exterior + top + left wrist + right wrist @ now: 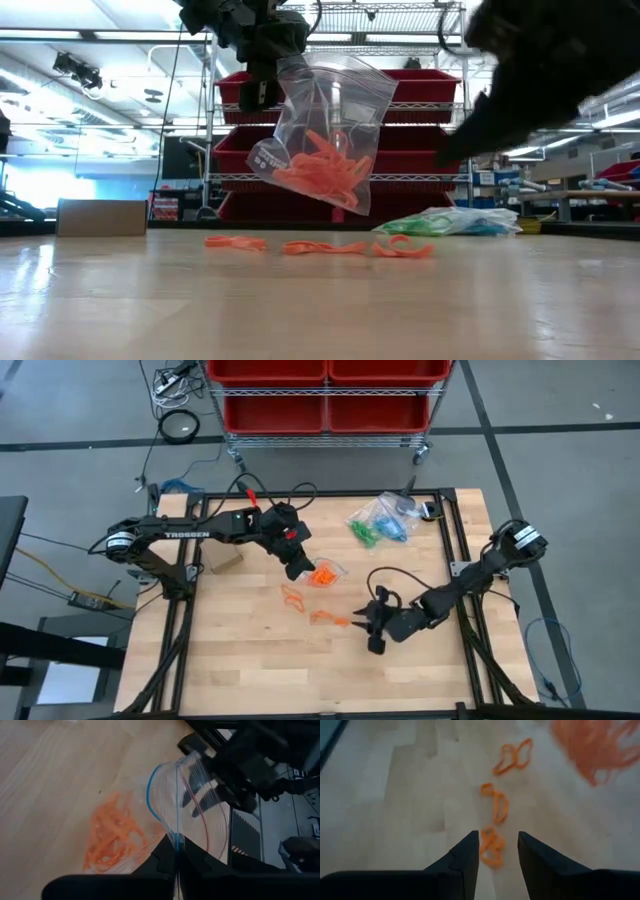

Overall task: Sort rubber bands
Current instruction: Put the orange rubber band into the transparent zip bag

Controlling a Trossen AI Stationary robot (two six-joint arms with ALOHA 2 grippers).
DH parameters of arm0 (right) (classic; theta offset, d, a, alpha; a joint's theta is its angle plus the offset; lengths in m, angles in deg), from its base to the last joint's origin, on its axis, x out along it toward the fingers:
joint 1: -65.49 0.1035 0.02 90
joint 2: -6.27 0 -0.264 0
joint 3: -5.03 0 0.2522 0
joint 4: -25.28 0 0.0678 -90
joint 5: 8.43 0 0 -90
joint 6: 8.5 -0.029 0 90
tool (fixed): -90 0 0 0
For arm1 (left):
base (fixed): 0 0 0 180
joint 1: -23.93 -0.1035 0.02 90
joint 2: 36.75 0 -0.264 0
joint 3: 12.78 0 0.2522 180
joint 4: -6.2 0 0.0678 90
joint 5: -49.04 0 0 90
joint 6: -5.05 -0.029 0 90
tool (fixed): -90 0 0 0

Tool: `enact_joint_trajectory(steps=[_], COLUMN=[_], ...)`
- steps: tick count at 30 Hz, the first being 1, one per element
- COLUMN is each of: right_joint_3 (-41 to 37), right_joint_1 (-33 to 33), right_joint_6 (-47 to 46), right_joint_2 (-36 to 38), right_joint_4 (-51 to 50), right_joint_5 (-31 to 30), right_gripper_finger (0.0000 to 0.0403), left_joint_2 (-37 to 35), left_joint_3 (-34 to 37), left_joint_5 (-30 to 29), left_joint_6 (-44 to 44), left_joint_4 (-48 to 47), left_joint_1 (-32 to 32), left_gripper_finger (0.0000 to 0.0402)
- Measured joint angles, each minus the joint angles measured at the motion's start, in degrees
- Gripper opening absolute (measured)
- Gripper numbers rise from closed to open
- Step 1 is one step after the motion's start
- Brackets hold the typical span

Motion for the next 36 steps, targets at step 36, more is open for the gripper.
enact_joint_trajectory(steps=[36], right_joint_3=[6.0], right_joint_1=[-4.5], right_joint_6=[15.1], right_joint_2=[-8.7], right_joint_4=[11.8], right_joint_5=[10.9], right_gripper_finger=[0.0001], left_joint_2=[0.0], left_joint_3=[0.0], left_joint_5=[0.0], left_joint_6=[-0.1], left_joint_4=[1.3], left_joint_1=[0.0], left_gripper_finger=[0.0017])
